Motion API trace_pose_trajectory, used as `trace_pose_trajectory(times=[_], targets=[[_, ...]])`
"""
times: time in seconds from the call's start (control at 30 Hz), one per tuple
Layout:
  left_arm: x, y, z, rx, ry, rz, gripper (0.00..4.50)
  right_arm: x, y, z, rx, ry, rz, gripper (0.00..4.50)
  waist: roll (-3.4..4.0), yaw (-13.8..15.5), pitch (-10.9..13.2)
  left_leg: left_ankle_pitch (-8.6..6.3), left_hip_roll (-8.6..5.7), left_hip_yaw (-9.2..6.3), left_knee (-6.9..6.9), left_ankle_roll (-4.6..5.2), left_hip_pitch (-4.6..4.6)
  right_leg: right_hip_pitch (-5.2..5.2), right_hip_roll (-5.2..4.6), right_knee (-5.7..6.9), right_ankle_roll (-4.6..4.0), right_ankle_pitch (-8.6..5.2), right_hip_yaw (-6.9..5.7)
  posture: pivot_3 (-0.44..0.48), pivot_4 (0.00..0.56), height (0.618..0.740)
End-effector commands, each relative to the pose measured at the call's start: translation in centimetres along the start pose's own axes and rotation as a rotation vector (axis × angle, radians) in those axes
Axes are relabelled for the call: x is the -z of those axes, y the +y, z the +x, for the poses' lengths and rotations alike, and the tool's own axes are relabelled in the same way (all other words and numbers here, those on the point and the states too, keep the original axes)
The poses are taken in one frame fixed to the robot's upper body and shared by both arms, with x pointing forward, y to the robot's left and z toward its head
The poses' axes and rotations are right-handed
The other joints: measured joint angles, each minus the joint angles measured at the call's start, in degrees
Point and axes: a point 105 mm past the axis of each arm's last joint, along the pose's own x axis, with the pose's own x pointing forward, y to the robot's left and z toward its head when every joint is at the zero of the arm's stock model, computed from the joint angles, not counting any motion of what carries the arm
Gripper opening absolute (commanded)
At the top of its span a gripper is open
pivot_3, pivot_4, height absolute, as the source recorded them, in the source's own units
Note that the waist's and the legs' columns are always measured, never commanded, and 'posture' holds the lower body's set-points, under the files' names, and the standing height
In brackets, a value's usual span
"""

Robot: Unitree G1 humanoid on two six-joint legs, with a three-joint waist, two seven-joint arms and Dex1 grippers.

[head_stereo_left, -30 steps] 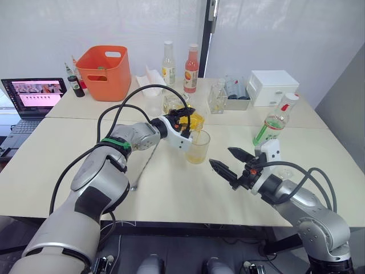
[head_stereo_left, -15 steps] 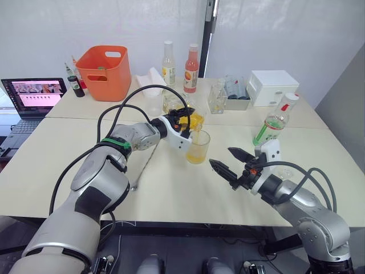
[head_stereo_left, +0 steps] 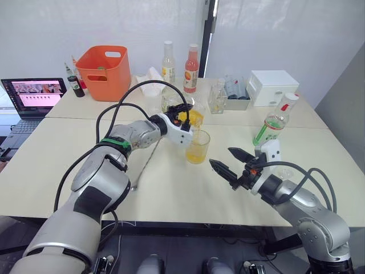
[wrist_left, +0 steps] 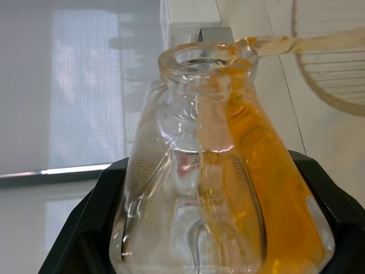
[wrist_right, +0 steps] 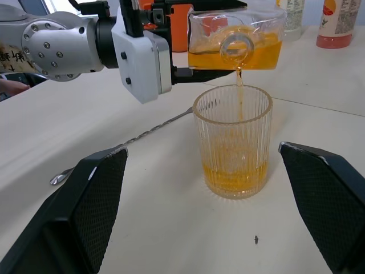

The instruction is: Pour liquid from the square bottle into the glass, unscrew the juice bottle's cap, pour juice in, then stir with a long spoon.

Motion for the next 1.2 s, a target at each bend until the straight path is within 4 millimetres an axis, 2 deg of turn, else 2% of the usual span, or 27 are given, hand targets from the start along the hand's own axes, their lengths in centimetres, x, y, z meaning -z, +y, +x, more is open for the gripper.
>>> trace_pose_trajectory(times=[0.03,0.2,0.3,0.47,0.57,0.7,0.9,0.97,1.2], targets=[[0.3,4.2,-0.1,-0.146,-0.006,-0.202,2.84,-1.2,0.2,-0.2,-0.008,-0.045,-0.017,4.50,0.00,0.00,0.00,0.00,0.00,0.00,0.00,0.00,0.00,0.00,0.00,0.00,0.00,0.00,0.00,0.000,0.150,0.715],[1.7,5.0,-0.9,-0.166,0.004,-0.458,2.84,-1.2,0.1,-0.1,-0.012,-0.044,-0.018,4.50,0.00,-0.11,0.00,0.00,0.01,0.00,0.01,0.00,0.01,0.00,0.00,0.01,0.00,0.00,0.00,0.000,0.150,0.715],[3.1,5.6,-1.8,-0.190,0.032,-0.596,2.84,-1.4,0.0,0.0,-0.016,-0.048,-0.018,4.50,0.00,-0.15,0.00,0.00,0.01,0.00,0.02,0.00,0.01,0.00,0.01,0.02,0.00,0.00,-0.01,0.000,0.150,0.715],[7.2,7.1,-4.7,-0.317,0.100,-0.942,2.84,-1.8,-0.3,0.2,-0.031,-0.051,-0.027,4.50,0.00,-0.38,0.00,0.00,0.02,-0.02,0.03,0.00,0.00,-0.01,0.02,0.34,0.00,0.00,-0.01,0.000,0.150,0.715],[9.5,7.0,-6.4,-0.388,0.152,-1.148,2.84,-1.9,-0.6,0.2,-0.042,-0.040,-0.039,4.50,0.00,-0.78,0.00,0.00,0.03,-0.07,0.05,0.00,0.01,-0.03,0.04,0.42,0.00,0.00,-0.03,0.000,0.150,0.715],[11.7,6.5,-8.8,-0.479,0.207,-1.319,2.84,-2.0,-0.9,0.2,-0.050,-0.025,-0.050,4.50,0.00,-0.96,0.00,0.00,0.02,-0.11,0.05,0.00,0.01,-0.02,0.02,0.44,0.00,0.00,-0.04,0.000,0.150,0.715],[12.1,5.6,-11.9,-0.619,0.208,-1.447,2.84,-1.5,-1.1,-0.4,-0.058,0.012,-0.047,4.50,-0.03,-0.90,0.01,0.00,0.03,-0.20,0.07,0.00,0.00,-0.02,0.00,0.51,-0.01,0.01,-0.06,0.000,0.150,0.715],[11.8,4.6,-12.6,-0.650,0.238,-1.474,2.84,-1.3,-1.1,-0.7,-0.056,0.024,-0.044,4.50,-0.03,-0.70,0.02,0.01,0.02,-0.24,0.09,-0.01,0.00,-0.02,-0.01,0.53,-0.01,0.01,-0.06,0.000,0.150,0.715],[11.2,1.8,-13.8,-0.706,0.366,-1.529,2.84,-1.3,-1.8,-1.6,-0.048,0.054,-0.037,4.50,-0.04,-0.18,0.02,0.01,-0.06,-0.26,0.14,-0.01,0.02,0.00,-0.11,0.61,-0.01,0.01,-0.07,0.000,0.150,0.715]])
